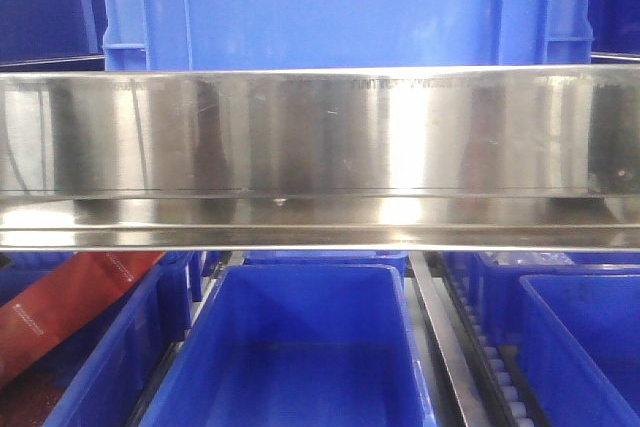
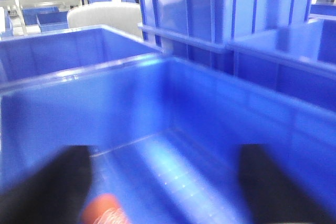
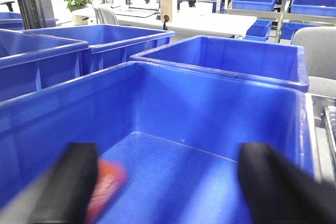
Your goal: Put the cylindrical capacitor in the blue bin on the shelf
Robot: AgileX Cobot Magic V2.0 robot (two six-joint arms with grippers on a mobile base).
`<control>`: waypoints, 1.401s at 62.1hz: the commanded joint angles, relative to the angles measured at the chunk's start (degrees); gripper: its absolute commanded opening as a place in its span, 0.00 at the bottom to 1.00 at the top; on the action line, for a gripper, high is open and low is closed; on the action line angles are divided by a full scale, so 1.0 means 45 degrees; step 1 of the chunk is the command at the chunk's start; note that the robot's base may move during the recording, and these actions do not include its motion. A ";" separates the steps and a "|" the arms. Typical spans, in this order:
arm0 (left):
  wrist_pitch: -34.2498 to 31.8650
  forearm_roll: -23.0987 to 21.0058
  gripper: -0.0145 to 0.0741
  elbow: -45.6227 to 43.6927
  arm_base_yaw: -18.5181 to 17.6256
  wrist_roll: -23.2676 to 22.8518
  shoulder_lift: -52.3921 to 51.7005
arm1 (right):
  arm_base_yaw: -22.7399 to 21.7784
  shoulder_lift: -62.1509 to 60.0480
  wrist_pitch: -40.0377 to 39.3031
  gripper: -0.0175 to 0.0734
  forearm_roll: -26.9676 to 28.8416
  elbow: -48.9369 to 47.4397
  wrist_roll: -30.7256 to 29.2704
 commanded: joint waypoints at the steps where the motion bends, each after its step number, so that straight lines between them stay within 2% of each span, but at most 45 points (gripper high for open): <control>1: 0.0029 -0.0077 0.41 -0.0148 -0.0086 0.0006 -0.0585 | 0.0024 -0.0680 0.0258 0.33 0.0069 -0.0123 -0.0062; 7: -0.0318 -0.0077 0.18 -0.0148 -0.0086 0.0006 -0.0934 | 0.0024 -0.1181 0.0182 0.10 0.0069 -0.0123 -0.0062; 10: -0.0484 -0.0077 0.05 -0.0148 -0.0086 0.0006 -0.1100 | 0.0024 -0.1417 0.0182 0.02 0.0069 -0.0123 -0.0062; 11: -0.0432 -0.0077 0.04 -0.0148 -0.0086 0.0006 -0.1153 | 0.0024 -0.1517 0.0241 0.01 0.0094 -0.0123 -0.0062; 22: 0.1017 -0.0101 0.04 -0.0103 -0.0086 0.0006 -0.1829 | 0.0024 -0.2424 0.1790 0.01 0.0090 -0.0059 -0.0062; 26: 0.1074 -0.0354 0.04 0.0246 -0.0086 -0.0021 -0.2195 | 0.0024 -0.2796 0.1964 0.01 0.0025 0.0284 -0.0062; 38: -0.0310 -0.0443 0.04 0.2771 -0.0086 -0.0021 -0.4064 | 0.0024 -0.4927 0.0000 0.01 0.0025 0.2944 -0.0062; 53: -0.2030 -0.0443 0.04 0.7315 -0.0086 -0.0021 -0.7055 | 0.0024 -0.7962 -0.0254 0.01 0.0025 0.6929 -0.0062; 64: -0.2079 -0.0443 0.04 0.9550 -0.0086 -0.0021 -0.9112 | 0.0024 -0.9956 -0.1183 0.01 0.0025 0.9180 -0.0062; 76: -0.2005 -0.0443 0.04 1.0177 -0.0086 -0.0021 -1.0499 | 0.0024 -1.1297 -0.1051 0.01 0.0025 0.9830 -0.0062; 87: -0.2084 -0.0443 0.04 1.0177 -0.0086 -0.0021 -1.0818 | 0.0024 -1.1495 -0.1297 0.01 0.0025 0.9830 -0.0062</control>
